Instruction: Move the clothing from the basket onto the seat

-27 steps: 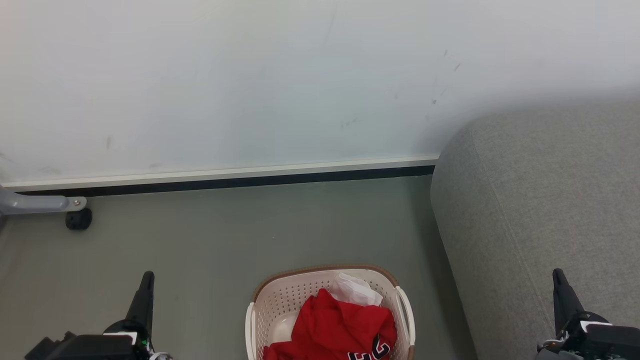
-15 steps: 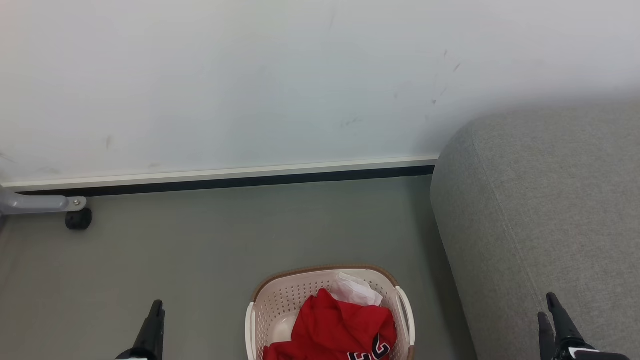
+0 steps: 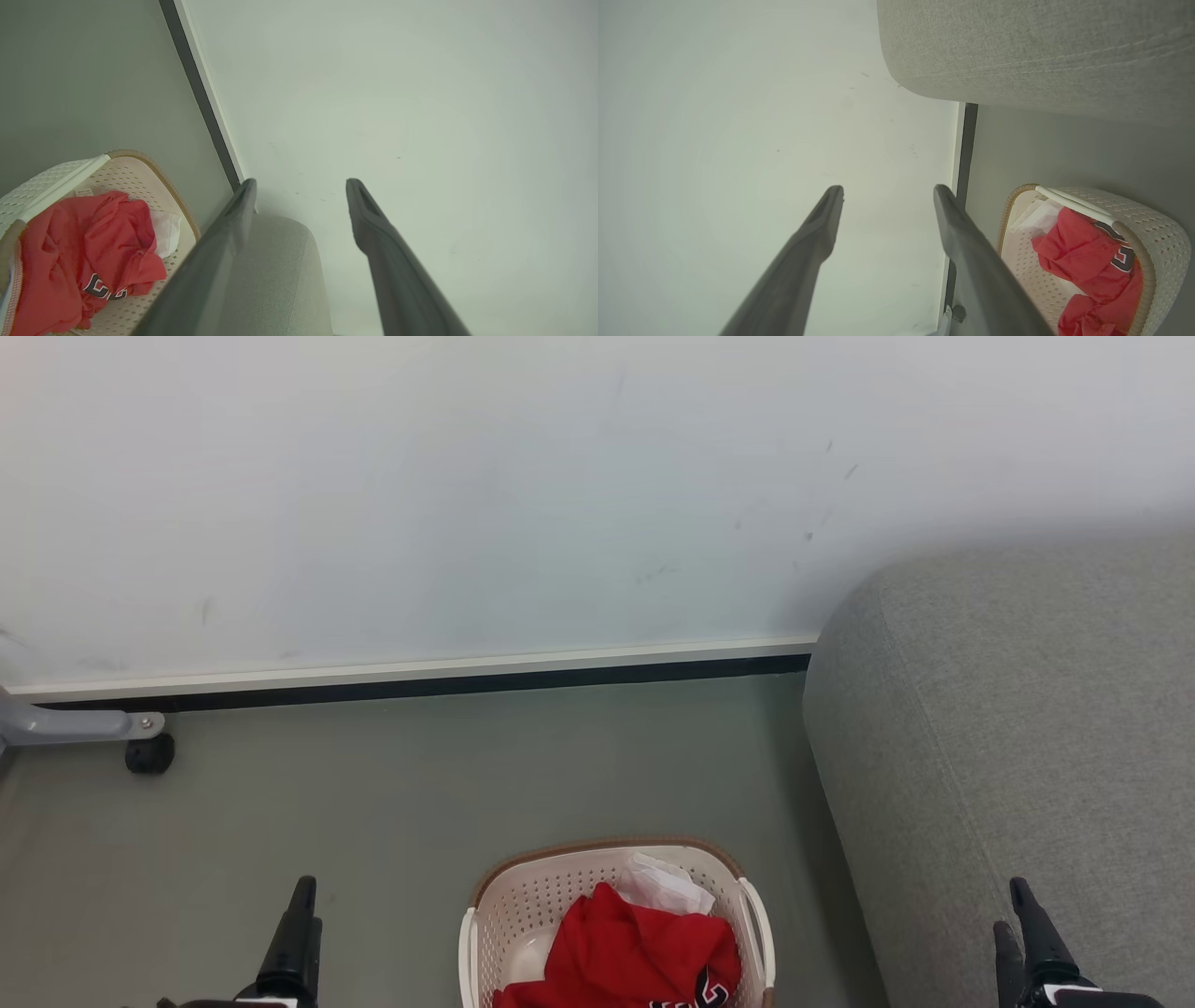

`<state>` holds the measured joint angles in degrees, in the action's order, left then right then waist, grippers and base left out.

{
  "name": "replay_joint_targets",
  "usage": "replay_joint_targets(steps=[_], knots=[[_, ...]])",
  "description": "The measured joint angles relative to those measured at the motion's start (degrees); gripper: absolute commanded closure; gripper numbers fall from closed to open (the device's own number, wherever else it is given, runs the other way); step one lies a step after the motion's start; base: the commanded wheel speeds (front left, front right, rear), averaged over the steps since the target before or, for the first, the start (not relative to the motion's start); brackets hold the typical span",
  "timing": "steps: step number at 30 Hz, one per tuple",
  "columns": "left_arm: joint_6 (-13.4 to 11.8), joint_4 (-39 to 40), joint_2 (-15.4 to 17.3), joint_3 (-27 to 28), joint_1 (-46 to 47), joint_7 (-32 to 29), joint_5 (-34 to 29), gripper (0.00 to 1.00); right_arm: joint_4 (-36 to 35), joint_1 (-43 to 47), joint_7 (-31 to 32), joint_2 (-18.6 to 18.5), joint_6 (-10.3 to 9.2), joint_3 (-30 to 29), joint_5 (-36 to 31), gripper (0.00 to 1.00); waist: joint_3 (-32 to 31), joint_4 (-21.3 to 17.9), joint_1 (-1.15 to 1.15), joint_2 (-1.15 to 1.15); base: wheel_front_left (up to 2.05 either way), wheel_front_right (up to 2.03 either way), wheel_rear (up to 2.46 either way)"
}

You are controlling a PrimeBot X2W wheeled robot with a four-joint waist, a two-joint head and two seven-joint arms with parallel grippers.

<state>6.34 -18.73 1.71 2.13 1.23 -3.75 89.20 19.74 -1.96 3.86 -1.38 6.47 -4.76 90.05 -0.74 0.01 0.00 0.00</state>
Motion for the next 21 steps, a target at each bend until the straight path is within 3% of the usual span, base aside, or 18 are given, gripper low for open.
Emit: replay_joint_targets(steps=[11,21], knots=[[-2.2,2.4,0.0,-1.4,-0.1,1.9,-5.4,0.00,-2.0,0.3,-2.2,0.0,-2.00,1.9,-6.9,0.00,-0.7,-0.1,0.00,0.00,0.00,0.00,0.00],[-3.5,4.4,0.1,-3.1,-0.3,3.9,-13.8,0.00,-3.9,0.7,-4.0,-0.3,-3.53,4.3,-15.1,0.00,-1.2,-0.2,0.00,0.00,0.00,0.00,0.00]])
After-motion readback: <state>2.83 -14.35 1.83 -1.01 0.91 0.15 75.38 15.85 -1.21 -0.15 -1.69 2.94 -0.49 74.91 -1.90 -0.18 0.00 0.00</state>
